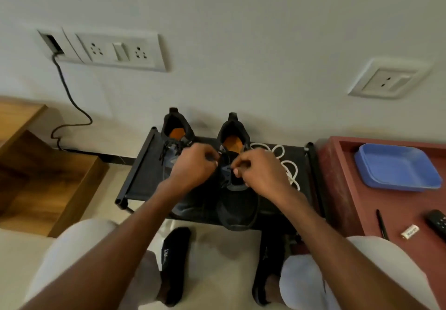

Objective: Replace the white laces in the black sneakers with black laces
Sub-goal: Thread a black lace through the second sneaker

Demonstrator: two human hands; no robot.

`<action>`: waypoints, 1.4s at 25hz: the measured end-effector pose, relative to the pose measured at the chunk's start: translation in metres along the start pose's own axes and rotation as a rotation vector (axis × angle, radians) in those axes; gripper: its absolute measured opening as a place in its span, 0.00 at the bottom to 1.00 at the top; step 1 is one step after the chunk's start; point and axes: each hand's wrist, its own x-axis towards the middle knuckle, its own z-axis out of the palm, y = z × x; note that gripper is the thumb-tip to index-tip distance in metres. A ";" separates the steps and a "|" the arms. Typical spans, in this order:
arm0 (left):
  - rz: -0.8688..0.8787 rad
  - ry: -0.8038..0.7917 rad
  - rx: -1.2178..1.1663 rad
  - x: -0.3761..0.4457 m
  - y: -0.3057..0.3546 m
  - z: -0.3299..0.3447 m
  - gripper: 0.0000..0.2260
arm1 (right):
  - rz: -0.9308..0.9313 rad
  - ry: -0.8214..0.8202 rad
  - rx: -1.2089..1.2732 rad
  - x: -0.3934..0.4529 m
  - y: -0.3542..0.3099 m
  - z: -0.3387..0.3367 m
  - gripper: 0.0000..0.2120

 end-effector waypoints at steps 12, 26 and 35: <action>0.100 -0.118 0.416 0.004 -0.008 0.011 0.05 | 0.070 -0.010 -0.343 0.002 -0.010 0.002 0.04; 0.063 -0.154 0.129 0.005 -0.011 0.020 0.04 | 0.178 0.026 -0.079 0.002 -0.005 0.029 0.08; 0.091 -0.195 0.174 0.008 -0.010 0.015 0.02 | 0.148 0.058 -0.101 -0.001 -0.006 0.032 0.08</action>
